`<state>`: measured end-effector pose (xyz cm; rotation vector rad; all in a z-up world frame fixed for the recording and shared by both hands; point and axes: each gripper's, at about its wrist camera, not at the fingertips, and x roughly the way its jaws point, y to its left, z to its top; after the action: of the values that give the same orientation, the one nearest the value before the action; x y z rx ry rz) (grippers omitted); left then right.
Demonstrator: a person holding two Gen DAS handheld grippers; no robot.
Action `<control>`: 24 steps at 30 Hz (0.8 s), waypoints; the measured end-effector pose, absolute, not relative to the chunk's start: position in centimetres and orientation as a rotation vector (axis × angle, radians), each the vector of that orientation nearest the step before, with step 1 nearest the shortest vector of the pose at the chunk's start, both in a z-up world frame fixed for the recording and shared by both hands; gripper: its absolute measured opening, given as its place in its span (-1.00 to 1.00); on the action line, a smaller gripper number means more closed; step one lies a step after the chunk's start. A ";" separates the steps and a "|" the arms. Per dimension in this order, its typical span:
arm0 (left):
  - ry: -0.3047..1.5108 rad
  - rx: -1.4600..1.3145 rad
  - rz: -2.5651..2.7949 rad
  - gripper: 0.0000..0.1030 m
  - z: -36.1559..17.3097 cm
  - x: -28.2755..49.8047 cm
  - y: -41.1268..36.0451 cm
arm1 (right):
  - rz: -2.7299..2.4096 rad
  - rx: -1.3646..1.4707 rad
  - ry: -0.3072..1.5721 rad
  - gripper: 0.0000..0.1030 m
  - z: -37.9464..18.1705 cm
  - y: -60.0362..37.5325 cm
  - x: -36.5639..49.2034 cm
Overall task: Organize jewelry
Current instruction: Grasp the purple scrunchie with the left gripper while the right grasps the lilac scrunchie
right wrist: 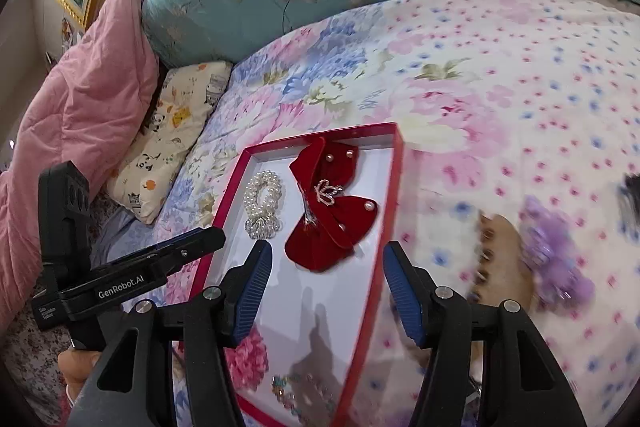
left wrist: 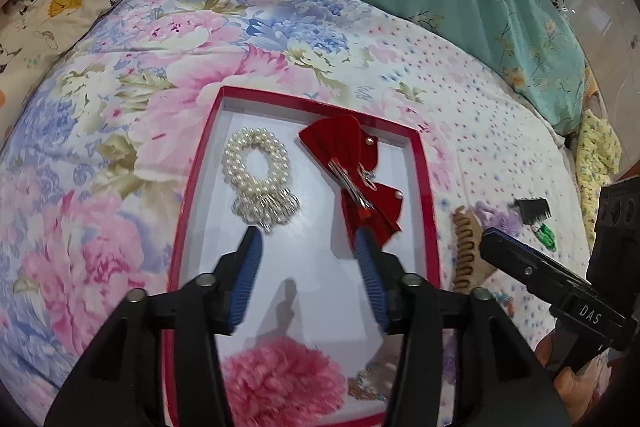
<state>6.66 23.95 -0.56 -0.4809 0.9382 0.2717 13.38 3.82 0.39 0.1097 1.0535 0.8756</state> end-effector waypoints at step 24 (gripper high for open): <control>0.982 -0.465 0.139 0.12 -1.0 6.4 15.9 | 0.666 0.187 1.014 0.16 0.3 -9.1 13.1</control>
<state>6.38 15.87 -0.96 -0.4649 0.9816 0.1390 13.11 -9.10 0.35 0.1875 1.0143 0.6658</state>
